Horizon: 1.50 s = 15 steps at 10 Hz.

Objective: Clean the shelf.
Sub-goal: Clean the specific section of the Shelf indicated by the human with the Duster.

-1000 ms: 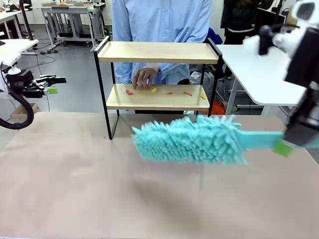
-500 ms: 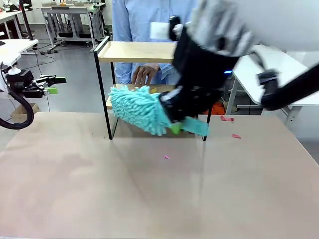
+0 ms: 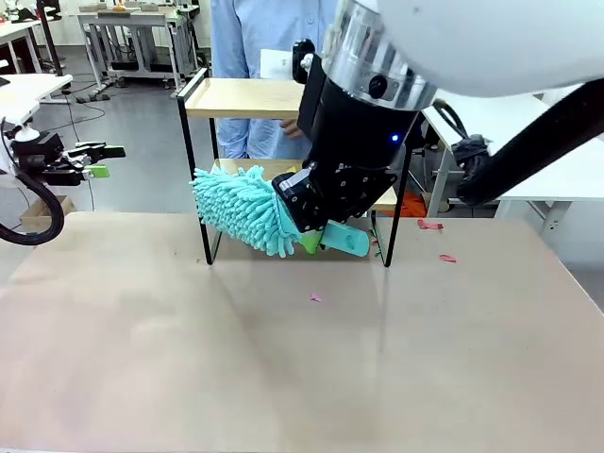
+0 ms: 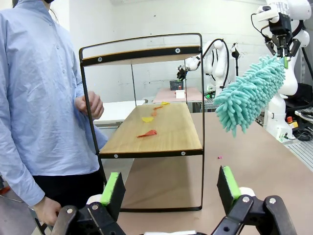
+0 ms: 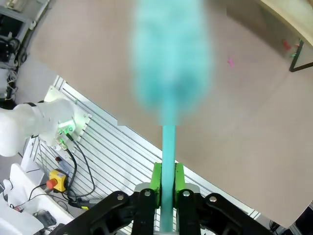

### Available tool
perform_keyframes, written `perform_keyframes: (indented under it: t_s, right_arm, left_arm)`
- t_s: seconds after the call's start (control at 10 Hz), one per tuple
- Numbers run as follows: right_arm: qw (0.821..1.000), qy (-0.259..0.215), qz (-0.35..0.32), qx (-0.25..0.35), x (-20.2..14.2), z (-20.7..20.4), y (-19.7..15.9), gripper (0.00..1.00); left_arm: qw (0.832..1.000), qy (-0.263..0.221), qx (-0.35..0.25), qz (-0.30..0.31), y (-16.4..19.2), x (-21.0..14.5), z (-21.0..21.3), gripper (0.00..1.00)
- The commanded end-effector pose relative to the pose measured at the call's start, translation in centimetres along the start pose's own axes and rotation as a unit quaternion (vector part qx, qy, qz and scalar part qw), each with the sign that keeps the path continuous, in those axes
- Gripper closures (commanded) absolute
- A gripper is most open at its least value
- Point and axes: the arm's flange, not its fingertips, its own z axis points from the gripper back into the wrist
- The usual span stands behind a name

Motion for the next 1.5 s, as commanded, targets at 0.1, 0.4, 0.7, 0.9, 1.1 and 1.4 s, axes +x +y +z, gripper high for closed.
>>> perform_keyframes:
  t_s: [0.1, 0.4, 0.7, 0.9, 1.1, 1.4]
  right_arm:
    - [0.999, -0.015, -0.049, -0.015, 2.1, -1.4, 1.1, 0.87]
    - [0.989, -0.077, -0.125, -0.005, 6.2, -3.5, 3.7, 0.87]
    - [0.972, -0.133, -0.193, 0.0, 10.7, -6.1, 5.8, 0.87]
    - [0.954, -0.162, -0.253, -0.007, 15.6, -9.3, 7.7, 0.87]
    - [0.948, -0.191, -0.253, -0.039, 18.9, -11.6, 9.2, 0.87]
    - [0.943, -0.195, -0.264, -0.053, 21.8, -15.2, 8.6, 0.87]
  left_arm:
    - [1.0, 0.005, -0.004, -0.008, -0.2, 0.3, 0.0, 0.0]
    - [1.0, 0.005, -0.004, -0.008, -0.2, 0.3, 0.0, 0.0]
    - [1.0, 0.005, -0.004, -0.008, -0.2, 0.3, 0.0, 0.0]
    - [1.0, 0.005, -0.004, -0.008, -0.2, 0.3, 0.0, 0.0]
    - [1.0, 0.005, -0.004, -0.008, -0.2, 0.3, 0.0, 0.0]
    - [1.0, 0.005, -0.004, -0.008, -0.2, 0.3, 0.0, 0.0]
